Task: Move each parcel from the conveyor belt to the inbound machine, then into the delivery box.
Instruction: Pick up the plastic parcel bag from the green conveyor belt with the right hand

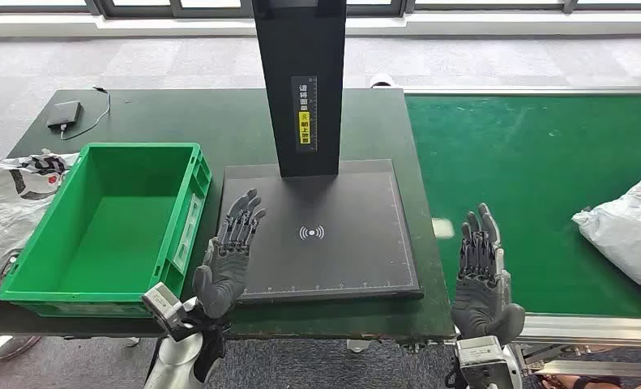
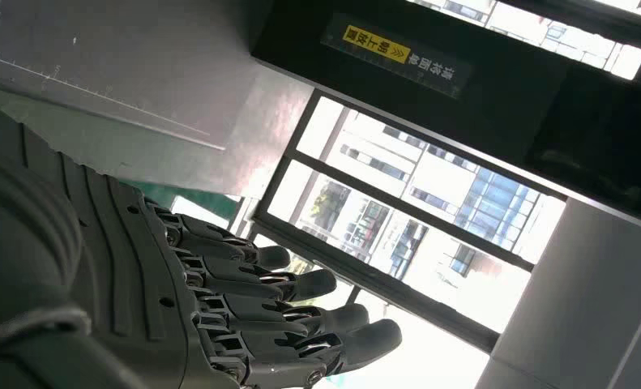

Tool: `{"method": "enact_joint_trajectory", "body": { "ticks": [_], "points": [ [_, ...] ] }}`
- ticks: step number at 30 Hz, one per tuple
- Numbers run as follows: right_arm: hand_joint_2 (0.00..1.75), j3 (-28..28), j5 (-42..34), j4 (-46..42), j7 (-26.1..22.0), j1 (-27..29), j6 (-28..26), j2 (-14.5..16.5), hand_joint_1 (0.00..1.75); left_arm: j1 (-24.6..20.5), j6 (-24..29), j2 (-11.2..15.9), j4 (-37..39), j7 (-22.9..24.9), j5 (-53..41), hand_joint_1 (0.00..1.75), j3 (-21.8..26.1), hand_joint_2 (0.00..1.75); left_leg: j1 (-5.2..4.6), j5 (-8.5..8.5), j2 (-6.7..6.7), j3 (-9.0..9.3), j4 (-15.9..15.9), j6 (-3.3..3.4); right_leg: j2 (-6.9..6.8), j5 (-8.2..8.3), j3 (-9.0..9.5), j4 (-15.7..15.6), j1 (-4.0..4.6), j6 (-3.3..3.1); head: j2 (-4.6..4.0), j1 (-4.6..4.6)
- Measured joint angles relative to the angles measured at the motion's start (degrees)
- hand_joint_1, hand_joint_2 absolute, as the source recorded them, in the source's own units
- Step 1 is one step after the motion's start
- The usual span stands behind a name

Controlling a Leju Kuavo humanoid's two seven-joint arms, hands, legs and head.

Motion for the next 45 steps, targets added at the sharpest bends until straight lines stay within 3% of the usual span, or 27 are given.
{"method": "enact_joint_trajectory", "body": {
  "ticks": [5,9,12,14,18,24,27,28,31,38,43,45],
  "points": [
    [0.0,0.01,0.0,0.0,0.0,0.0,0.01,0.0,0.0,0.0,0.0,0.0,0.0,0.0,0.02,0.0,0.0,0.0,0.0,0.0,0.0,0.0,0.0,0.0,0.0,0.0,0.0,0.0,0.0,0.0,-0.01,0.0],
    [1.75,0.0,-1.03,0.65,0.52,-0.64,2.11,0.1,0.0,0.0,1.6,-0.27,0.07,0.71,1.16,0.0,0.22,0.0,0.0,0.0,0.02,-0.11,-0.01,-0.01,0.02,0.01,0.02,0.0,0.01,-0.01,0.01,0.01],
    [1.75,-1.16,-2.48,9.89,1.53,-7.73,10.73,2.02,0.0,-0.27,10.13,-2.08,0.57,3.68,6.86,0.0,1.67,0.0,0.01,-0.08,0.56,-0.13,-0.02,-0.07,0.54,0.15,0.0,0.0,0.01,-0.09,0.0,-0.02],
    [1.75,-3.51,-0.5,19.06,1.04,-13.78,12.41,4.23,0.0,-0.44,14.67,-2.6,0.6,4.91,9.41,0.0,1.89,0.0,0.0,0.06,0.75,0.14,0.0,0.01,0.71,0.29,-0.06,-0.01,0.01,-0.02,0.01,-0.07],
    [1.75,-7.55,2.85,29.32,0.51,-19.95,10.01,6.87,0.0,-0.4,16.59,-2.66,0.1,5.49,10.57,0.0,1.75,0.0,0.0,0.41,0.13,0.02,0.04,0.03,0.16,0.37,-0.06,0.01,0.04,0.02,0.01,-0.07],
    [1.75,-9.57,3.73,34.08,0.52,-21.66,9.84,8.56,0.0,-0.38,16.83,-2.64,-0.07,5.53,10.94,0.0,1.75,0.0,0.01,0.4,0.11,0.0,0.04,0.01,0.16,0.37,-0.06,0.01,0.04,0.01,0.0,-0.07],
    [0.44,-10.13,3.8,35.36,0.54,-22.03,9.81,9.02,0.0,-0.38,16.83,-2.64,-0.08,5.53,10.95,0.0,1.75,0.0,0.0,0.39,0.11,0.0,0.04,0.01,0.16,0.36,-0.06,0.01,0.03,0.01,0.01,-0.07],
    [0.44,-10.32,3.91,35.6,0.66,-22.07,9.74,9.15,0.0,-0.38,16.83,-2.64,-0.09,5.53,10.96,0.0,1.76,0.0,0.0,0.39,0.11,0.0,0.04,0.01,0.16,0.36,-0.06,0.01,0.02,0.02,0.01,-0.07],
    [1.75,-10.72,4.47,36.08,1.67,-22.18,9.78,9.38,0.0,-0.34,16.83,-2.64,-0.28,5.52,11.24,0.0,1.75,0.0,0.0,0.39,0.11,0.0,0.04,0.01,0.15,0.37,-0.06,0.0,0.02,0.02,0.01,-0.07],
    [1.75,-12.04,6.72,36.87,0.66,-22.97,12.82,9.53,0.0,-0.24,17.44,-2.62,-0.92,5.18,11.59,0.0,1.76,0.0,0.0,0.4,0.11,0.0,0.04,0.01,0.16,0.37,-0.05,0.01,0.03,0.02,0.0,-0.07],
    [1.75,-12.05,20.63,38.88,5.86,-24.94,2.46,9.33,0.0,-0.19,18.29,-2.6,-1.23,4.92,11.12,0.0,1.77,0.0,0.0,0.4,0.11,-0.01,0.04,0.01,0.15,0.37,-0.05,0.01,0.03,0.02,0.01,-0.07],
    [1.75,-12.1,22.6,39.49,6.81,-25.73,1.02,9.14,0.0,-0.18,18.36,-2.6,-1.36,4.92,11.08,0.0,1.77,0.0,0.0,0.4,0.11,0.0,0.04,0.01,0.16,0.37,-0.06,0.01,0.03,0.02,0.0,-0.07]
  ]
}}
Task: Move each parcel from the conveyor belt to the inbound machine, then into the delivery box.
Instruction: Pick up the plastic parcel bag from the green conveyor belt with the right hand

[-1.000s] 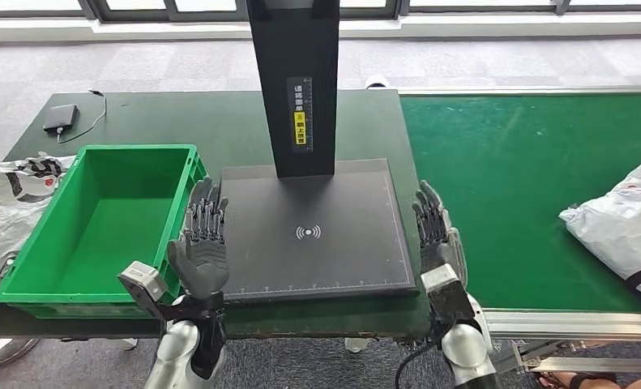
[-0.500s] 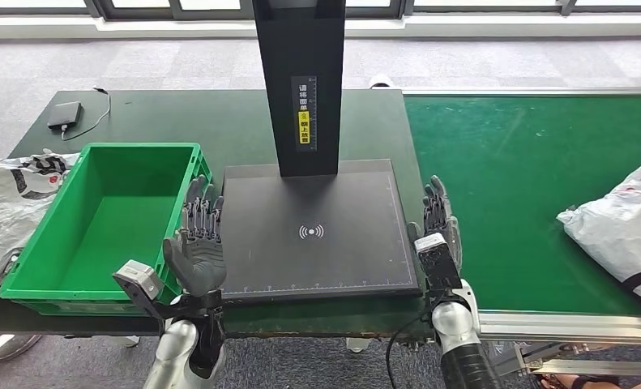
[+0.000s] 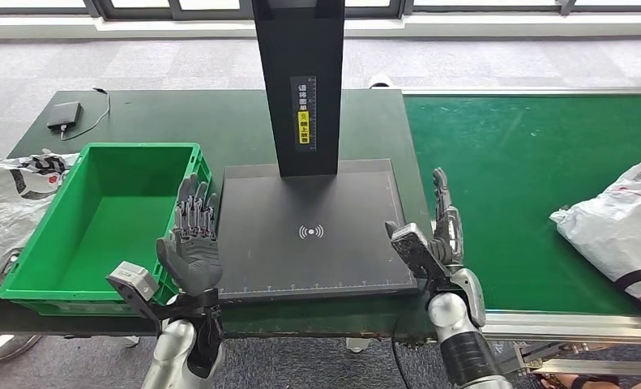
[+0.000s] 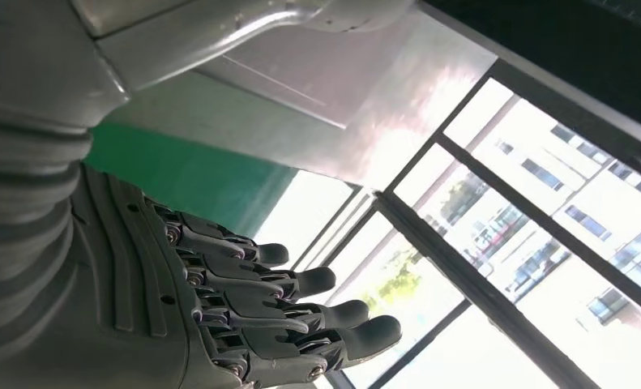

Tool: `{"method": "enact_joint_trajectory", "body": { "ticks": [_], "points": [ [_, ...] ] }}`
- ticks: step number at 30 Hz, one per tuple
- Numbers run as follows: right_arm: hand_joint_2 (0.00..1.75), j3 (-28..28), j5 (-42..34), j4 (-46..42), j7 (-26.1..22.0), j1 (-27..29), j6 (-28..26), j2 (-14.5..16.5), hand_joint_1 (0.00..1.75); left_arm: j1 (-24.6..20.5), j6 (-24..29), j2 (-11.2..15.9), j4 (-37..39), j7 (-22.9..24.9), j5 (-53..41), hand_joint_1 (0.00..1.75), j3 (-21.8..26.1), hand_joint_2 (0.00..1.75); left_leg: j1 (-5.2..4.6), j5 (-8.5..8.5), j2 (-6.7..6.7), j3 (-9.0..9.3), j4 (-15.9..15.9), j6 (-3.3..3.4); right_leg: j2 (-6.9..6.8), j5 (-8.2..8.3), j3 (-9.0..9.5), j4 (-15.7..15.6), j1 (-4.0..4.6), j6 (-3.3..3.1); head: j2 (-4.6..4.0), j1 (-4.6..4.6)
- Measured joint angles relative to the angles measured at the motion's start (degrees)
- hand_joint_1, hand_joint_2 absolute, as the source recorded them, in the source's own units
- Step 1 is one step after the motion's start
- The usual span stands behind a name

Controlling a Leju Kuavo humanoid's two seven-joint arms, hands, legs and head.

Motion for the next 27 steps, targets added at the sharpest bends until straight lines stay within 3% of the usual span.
{"method": "enact_joint_trajectory", "body": {
  "ticks": [27],
  "points": [
    [1.75,-0.25,0.9,1.99,0.28,-1.14,-0.03,-0.2,0.0,0.02,0.11,0.0,-0.13,0.0,-0.02,0.0,0.0,0.0,0.0,0.0,-0.01,-0.01,0.0,0.0,-0.01,0.0,0.0,0.0,0.0,0.01,-0.01,0.0]
  ]
}}
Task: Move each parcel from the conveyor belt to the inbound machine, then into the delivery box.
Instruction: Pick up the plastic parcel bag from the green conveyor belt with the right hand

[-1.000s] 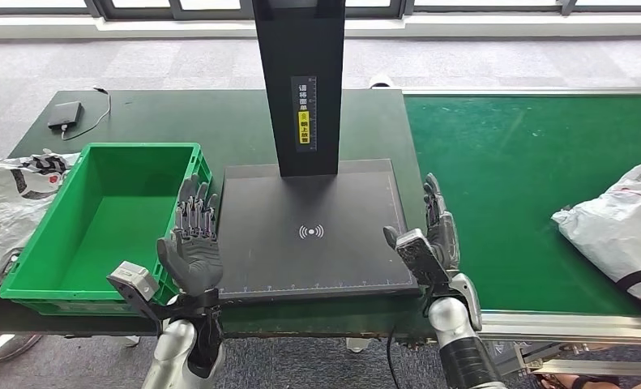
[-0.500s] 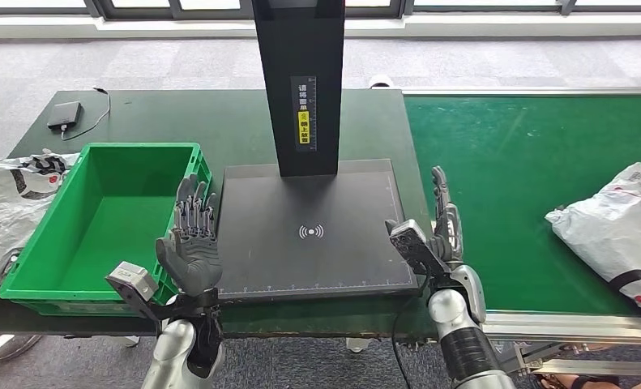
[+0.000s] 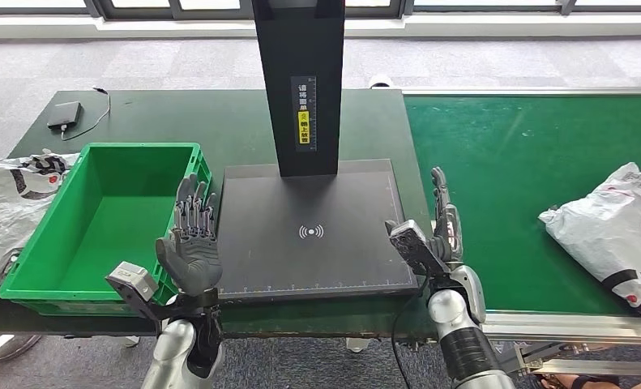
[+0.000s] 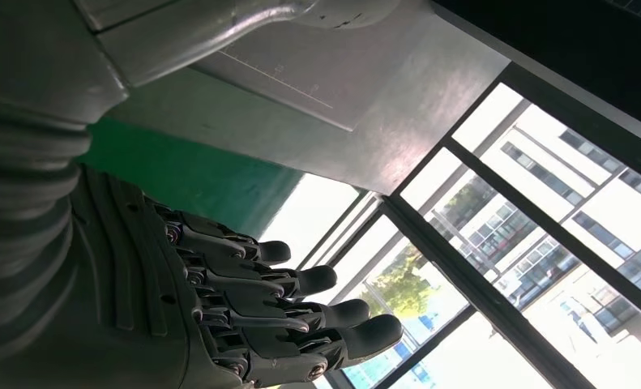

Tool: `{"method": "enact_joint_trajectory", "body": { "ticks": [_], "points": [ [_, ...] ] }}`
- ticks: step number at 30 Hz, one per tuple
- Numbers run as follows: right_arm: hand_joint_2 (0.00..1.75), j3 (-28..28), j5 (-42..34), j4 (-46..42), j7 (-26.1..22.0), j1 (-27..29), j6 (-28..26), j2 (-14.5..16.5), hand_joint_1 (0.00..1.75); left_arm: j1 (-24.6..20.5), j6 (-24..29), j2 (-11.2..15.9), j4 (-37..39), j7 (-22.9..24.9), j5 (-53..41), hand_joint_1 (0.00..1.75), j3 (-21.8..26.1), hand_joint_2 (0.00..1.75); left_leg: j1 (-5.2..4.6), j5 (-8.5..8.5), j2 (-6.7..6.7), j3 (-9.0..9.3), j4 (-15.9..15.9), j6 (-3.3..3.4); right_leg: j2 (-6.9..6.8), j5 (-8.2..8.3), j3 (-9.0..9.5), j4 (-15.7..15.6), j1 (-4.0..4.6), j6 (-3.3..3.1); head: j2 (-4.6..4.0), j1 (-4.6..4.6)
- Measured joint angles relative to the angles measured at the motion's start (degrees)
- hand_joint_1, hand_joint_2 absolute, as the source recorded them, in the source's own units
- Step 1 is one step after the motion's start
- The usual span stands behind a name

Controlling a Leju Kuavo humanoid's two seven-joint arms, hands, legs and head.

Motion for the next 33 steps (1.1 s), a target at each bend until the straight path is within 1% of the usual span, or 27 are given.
{"method": "enact_joint_trajectory", "body": {
  "ticks": [6,7,8,9,10,12,13,14,15,16,18,19,27,33],
  "points": [
    [1.75,0.0,0.17,0.1,0.14,-0.01,-0.05,-0.01,0.0,0.0,-0.08,0.0,0.0,0.08,0.04,0.0,0.0,0.0,0.0,0.0,0.0,0.0,0.0,0.0,0.0,0.0,-0.01,0.0,0.0,0.0,-0.01,0.0],
    [1.75,0.0,1.02,0.25,0.92,-0.06,-0.4,-0.32,0.0,-0.01,-0.55,0.01,0.02,0.37,0.35,0.0,-0.01,0.0,0.0,0.0,0.01,0.03,0.01,0.0,0.01,0.0,-0.05,-0.02,0.0,0.0,0.0,0.0],
    [1.75,0.02,3.1,0.87,2.89,-0.17,-1.32,-1.47,0.0,-0.05,-1.5,0.05,0.18,0.71,0.98,0.0,-0.05,0.0,-0.03,-0.01,0.01,0.05,0.02,0.01,0.0,0.01,-0.07,-0.06,-0.01,0.02,0.01,-0.02],
    [1.75,0.09,7.12,2.23,6.44,-0.48,-2.91,-3.52,0.0,-0.18,-2.91,0.12,0.66,0.86,1.79,0.0,-0.24,0.0,-0.06,-0.02,-0.06,0.07,0.04,0.08,-0.08,0.0,-0.05,-0.1,-0.03,0.06,0.01,-0.03],
    [1.75,0.06,12.7,4.69,12.02,-1.04,-5.3,-6.92,0.0,-0.42,-4.48,0.22,1.67,0.52,2.68,0.0,-0.54,0.0,-0.1,0.01,-0.3,0.06,0.07,0.23,-0.34,-0.04,0.03,-0.14,-0.09,0.18,0.01,-0.04],
    [1.75,-0.78,22.84,11.26,24.85,-2.41,-10.45,-14.8,0.0,-0.88,-6.53,0.39,4.43,-1.43,3.68,0.0,-1.15,0.0,-0.17,0.13,-1.18,-0.18,0.12,0.58,-1.24,-0.15,0.31,-0.15,-0.23,0.47,0.01,0.01],
    [1.75,-1.5,25.6,14.39,29.83,-3.12,-12.46,-18.22,0.0,-1.0,-6.85,0.45,5.69,-2.44,3.94,0.0,-1.28,0.0,-0.2,0.2,-1.54,-0.34,0.15,0.68,-1.61,-0.14,0.37,-0.14,-0.3,0.57,0.0,0.08],
    [1.75,-2.13,26.97,16.78,32.33,-3.8,-13.65,-20.56,0.0,-1.03,-6.91,0.54,6.52,-3.07,4.08,0.0,-1.31,0.0,-0.21,0.2,-1.57,-0.48,0.17,0.67,-1.63,-0.05,0.32,-0.14,-0.32,0.58,0.0,0.13],
    [1.75,-2.53,28.05,18.71,33.14,-4.53,-14.21,-22.13,0.0,-1.07,-6.89,0.61,7.11,-3.37,4.15,0.0,-1.37,0.0,-0.22,0.16,-1.27,-0.59,0.18,0.65,-1.31,0.07,0.22,-0.15,-0.33,0.57,0.0,0.15],
    [1.75,-2.65,29.19,20.23,32.8,-5.21,-14.28,-23.12,0.0,-1.14,-6.83,0.66,7.51,-3.45,4.13,0.0,-1.51,0.0,-0.23,0.03,-0.83,-0.64,0.19,0.63,-0.88,0.17,0.13,-0.18,-0.34,0.55,0.01,0.14],
    [1.75,-2.67,31.25,22.67,32.31,-6.0,-13.86,-24.12,0.0,-1.4,-6.5,0.63,7.99,-3.35,3.86,0.0,-2.0,0.0,-0.26,-0.16,-0.15,-0.55,0.19,0.66,-0.2,0.21,0.04,-0.22,-0.36,0.57,0.01,0.11],
    [1.75,-2.67,31.8,23.62,32.46,-6.11,-13.69,-24.46,0.0,-1.53,-6.31,0.59,8.11,-3.28,3.74,0.0,-2.21,0.0,-0.27,-0.16,-0.07,-0.45,0.19,0.71,-0.14,0.21,0.01,-0.22,-0.36,0.59,0.01,0.12],
    [1.75,-2.69,32.6,27.58,32.68,-7.27,-13.1,-26.15,0.0,-1.81,-5.58,0.55,8.58,-3.11,3.24,0.0,-2.74,0.0,-0.27,0.04,-0.23,-0.35,0.17,0.71,-0.28,0.21,-0.07,-0.17,-0.36,0.6,-0.01,0.13],
    [1.75,-2.69,33.06,29.1,32.06,-8.08,-11.79,-26.7,0.0,-1.88,-2.41,0.57,8.27,-4.33,-0.44,0.0,-3.76,0.0,-0.28,0.05,-0.26,-0.35,0.18,0.72,-0.32,0.22,-0.04,-0.18,-0.37,0.61,0.01,0.13]
  ]
}}
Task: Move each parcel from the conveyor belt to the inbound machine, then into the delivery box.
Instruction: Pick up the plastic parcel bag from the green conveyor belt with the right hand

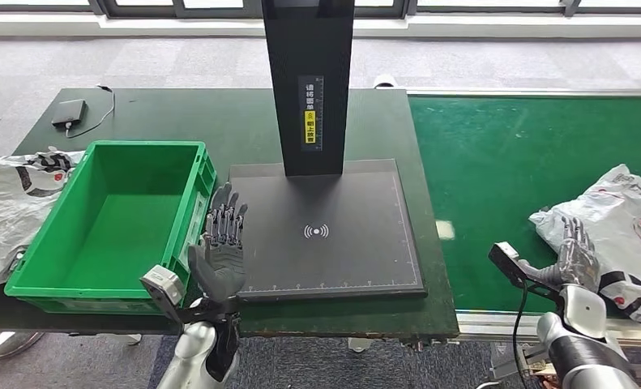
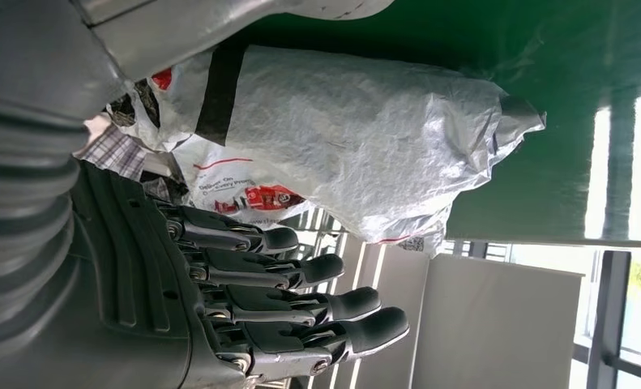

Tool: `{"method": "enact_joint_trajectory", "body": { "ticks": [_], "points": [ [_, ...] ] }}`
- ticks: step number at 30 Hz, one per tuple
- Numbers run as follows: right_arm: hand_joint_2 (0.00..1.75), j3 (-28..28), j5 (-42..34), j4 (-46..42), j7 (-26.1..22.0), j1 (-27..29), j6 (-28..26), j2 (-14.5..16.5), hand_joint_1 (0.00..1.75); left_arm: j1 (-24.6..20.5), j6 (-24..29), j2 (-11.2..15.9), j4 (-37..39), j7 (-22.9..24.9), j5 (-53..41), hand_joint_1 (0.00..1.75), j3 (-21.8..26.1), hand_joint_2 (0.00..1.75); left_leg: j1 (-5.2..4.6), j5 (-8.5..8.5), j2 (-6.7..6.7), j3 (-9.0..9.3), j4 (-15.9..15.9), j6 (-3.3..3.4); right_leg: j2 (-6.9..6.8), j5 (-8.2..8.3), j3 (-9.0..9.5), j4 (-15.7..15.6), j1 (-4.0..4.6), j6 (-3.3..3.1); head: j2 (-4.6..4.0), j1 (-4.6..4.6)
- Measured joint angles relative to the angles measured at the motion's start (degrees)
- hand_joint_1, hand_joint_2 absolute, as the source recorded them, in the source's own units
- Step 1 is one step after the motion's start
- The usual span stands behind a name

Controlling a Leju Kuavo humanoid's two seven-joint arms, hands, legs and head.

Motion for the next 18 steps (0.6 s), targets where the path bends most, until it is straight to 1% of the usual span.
{"method": "enact_joint_trajectory", "body": {
  "ticks": [5,11,14,18],
  "points": [
    [1.75,-0.29,-0.16,0.97,1.33,-0.08,1.65,-1.54,0.0,0.54,0.75,0.16,-0.62,-0.46,-1.21,0.0,-0.91,0.0,-0.05,0.01,-0.03,-0.01,0.0,0.01,-0.03,0.01,0.01,0.0,-0.04,0.02,-0.01,0.01],
    [1.75,-0.63,1.92,2.51,6.79,-1.9,5.82,-4.02,0.0,0.81,0.84,0.24,-0.96,-0.5,-1.49,0.0,-1.58,0.0,-0.06,0.0,-0.02,-0.02,0.0,0.02,-0.02,0.02,-0.02,0.0,-0.05,0.03,-0.01,-0.01],
    [1.75,-1.16,2.53,3.09,8.61,-2.45,5.9,-5.13,0.0,0.9,0.84,0.24,-1.41,-0.17,-1.82,0.0,-1.66,0.0,-0.06,0.02,-0.09,-0.03,0.0,0.03,-0.11,0.02,-0.01,-0.01,-0.05,0.03,0.01,-0.01],
    [1.75,-2.49,2.77,3.6,9.43,-2.33,4.41,-6.41,0.0,0.91,0.78,0.24,-1.56,0.42,-2.38,0.0,-1.66,0.0,-0.06,0.02,-0.14,-0.04,0.0,0.03,-0.15,0.02,-0.01,-0.01,-0.05,0.03,0.01,-0.01]
  ]
}}
